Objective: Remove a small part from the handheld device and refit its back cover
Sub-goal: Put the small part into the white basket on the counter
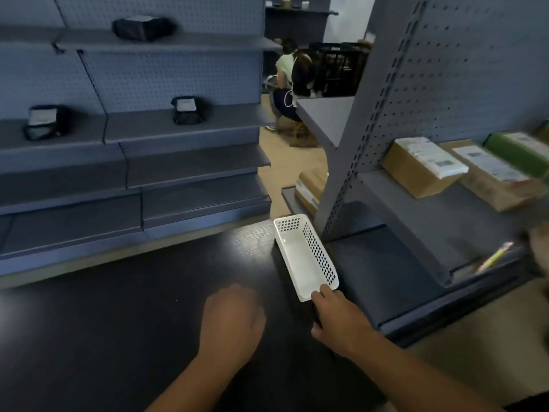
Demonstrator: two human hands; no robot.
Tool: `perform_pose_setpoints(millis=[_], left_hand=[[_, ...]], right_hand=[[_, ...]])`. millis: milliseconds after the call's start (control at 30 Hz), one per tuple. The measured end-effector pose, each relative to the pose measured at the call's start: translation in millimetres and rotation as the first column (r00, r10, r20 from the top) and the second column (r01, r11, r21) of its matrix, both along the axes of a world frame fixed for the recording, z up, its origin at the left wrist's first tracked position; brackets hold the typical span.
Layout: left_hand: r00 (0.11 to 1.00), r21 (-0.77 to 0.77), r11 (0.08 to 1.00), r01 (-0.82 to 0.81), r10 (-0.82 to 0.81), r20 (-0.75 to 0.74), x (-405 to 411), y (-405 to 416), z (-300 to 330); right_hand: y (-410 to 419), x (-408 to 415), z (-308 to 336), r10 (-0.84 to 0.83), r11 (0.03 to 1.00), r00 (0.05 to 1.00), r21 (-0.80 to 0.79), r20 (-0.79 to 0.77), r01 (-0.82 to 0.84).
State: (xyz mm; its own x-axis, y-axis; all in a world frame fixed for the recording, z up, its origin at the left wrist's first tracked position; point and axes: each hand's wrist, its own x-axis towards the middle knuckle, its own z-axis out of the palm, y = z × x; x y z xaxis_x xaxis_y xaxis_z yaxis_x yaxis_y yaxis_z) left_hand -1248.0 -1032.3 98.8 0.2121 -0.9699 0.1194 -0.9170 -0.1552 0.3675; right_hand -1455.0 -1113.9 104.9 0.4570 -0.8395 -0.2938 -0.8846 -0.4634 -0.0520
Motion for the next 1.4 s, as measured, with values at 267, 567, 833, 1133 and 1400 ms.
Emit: perform_pose_setpoints(millis=[267, 567, 833, 1133, 1400], left_hand=[[0.999, 0.022, 0.999, -0.031, 0.032, -0.039, 15, -49, -22], [0.988, 0.110, 0.985, -0.130, 0.138, -0.066, 24, -78, -62], [0.978, 0.199, 0.962, -0.186, 0.202, -0.059, 24, -81, -80], [0.991, 0.227, 0.965, -0.128, 0.135, -0.014, 14, -60, -78], [0.997, 0.221, 0.974, -0.057, 0.067, -0.040, -15, -35, -76]], right_hand=[[-101, 25, -37, 0.020, 0.999, 1.000, 0.032, 0.005, -0.020], [-208, 63, -118, 0.099, 0.995, 0.994, 0.002, -0.055, -0.099], [-213, 60, -149, 0.164, 0.986, 0.978, 0.005, -0.130, -0.165], [-163, 21, -85, 0.227, 0.952, 0.956, -0.251, 0.186, -0.177], [-43, -74, -87, 0.516, 0.855, 0.855, 0.033, 0.050, -0.518]])
